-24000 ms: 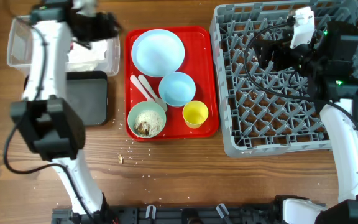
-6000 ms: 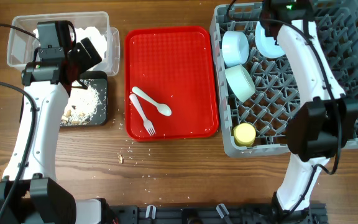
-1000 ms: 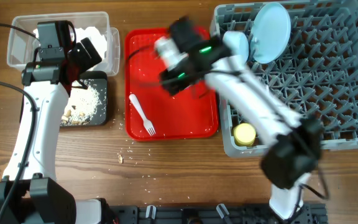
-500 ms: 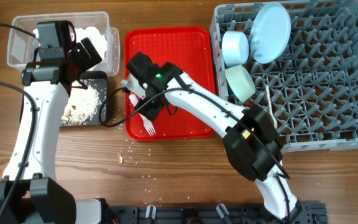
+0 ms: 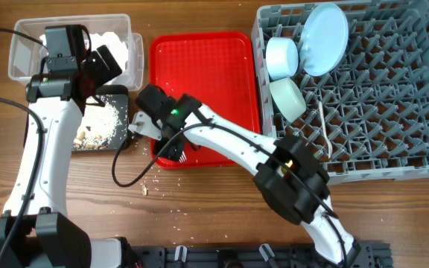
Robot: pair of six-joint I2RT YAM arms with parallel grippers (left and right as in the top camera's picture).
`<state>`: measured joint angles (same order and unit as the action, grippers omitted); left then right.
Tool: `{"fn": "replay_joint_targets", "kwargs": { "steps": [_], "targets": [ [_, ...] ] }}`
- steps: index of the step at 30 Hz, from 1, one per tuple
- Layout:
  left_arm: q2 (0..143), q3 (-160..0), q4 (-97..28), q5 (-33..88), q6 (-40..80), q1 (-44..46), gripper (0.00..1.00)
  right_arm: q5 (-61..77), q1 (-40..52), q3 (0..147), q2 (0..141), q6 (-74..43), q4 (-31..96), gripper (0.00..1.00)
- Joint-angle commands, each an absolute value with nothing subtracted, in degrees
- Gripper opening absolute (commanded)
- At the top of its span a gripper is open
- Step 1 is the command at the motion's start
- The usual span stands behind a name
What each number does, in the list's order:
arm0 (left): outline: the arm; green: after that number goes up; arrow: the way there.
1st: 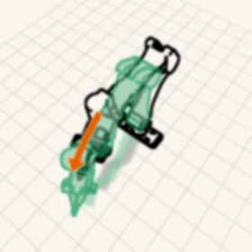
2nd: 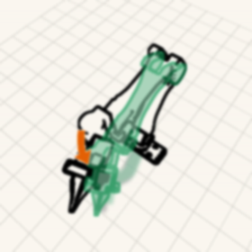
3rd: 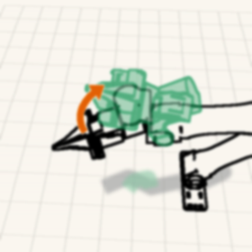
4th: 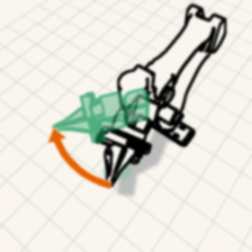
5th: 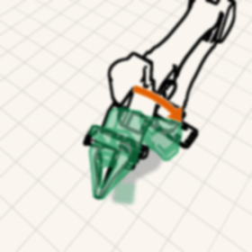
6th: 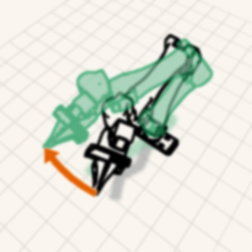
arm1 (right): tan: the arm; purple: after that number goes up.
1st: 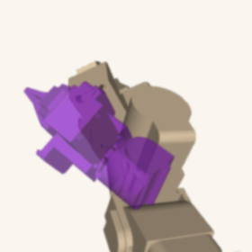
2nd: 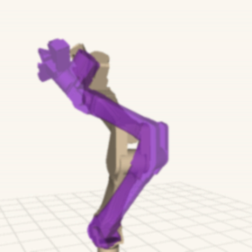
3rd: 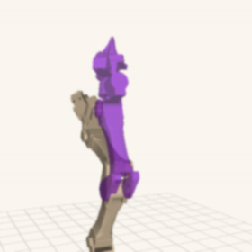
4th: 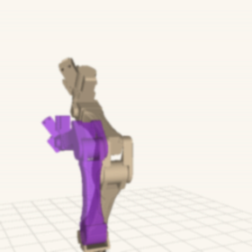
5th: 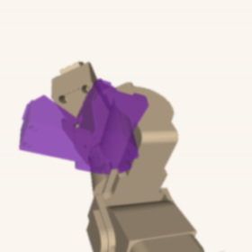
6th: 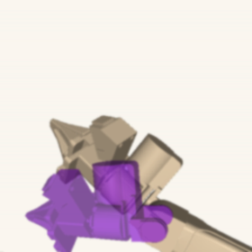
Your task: Sort waste into correct bins and load items into the dishwasher rack
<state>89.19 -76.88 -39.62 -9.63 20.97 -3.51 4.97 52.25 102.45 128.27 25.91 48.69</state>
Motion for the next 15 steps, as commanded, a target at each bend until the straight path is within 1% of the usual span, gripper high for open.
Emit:
{"fn": "replay_joint_targets", "kwargs": {
  "steps": [1,5,10,12,15],
  "targets": [
    [88.95,-77.54,-39.46,-10.57,21.47,-3.66,1.00,-1.26,51.90,101.62,132.81,28.42,48.64,0.74],
    [88.95,-77.54,-39.46,-10.57,21.47,-3.66,1.00,-5.34,51.66,101.60,134.13,28.05,50.17,0.74],
    [88.95,-77.54,-39.46,-10.57,21.47,-3.66,1.00,-6.63,48.71,101.60,134.61,23.79,51.92,0.73],
    [88.95,-77.54,-39.46,-10.57,21.47,-3.66,1.00,-6.66,47.03,101.60,134.61,21.98,53.21,0.68],
    [88.95,-77.54,-39.46,-10.57,21.47,-3.66,1.00,-5.93,44.60,101.60,134.61,19.31,55.90,0.58]
  ]
}}
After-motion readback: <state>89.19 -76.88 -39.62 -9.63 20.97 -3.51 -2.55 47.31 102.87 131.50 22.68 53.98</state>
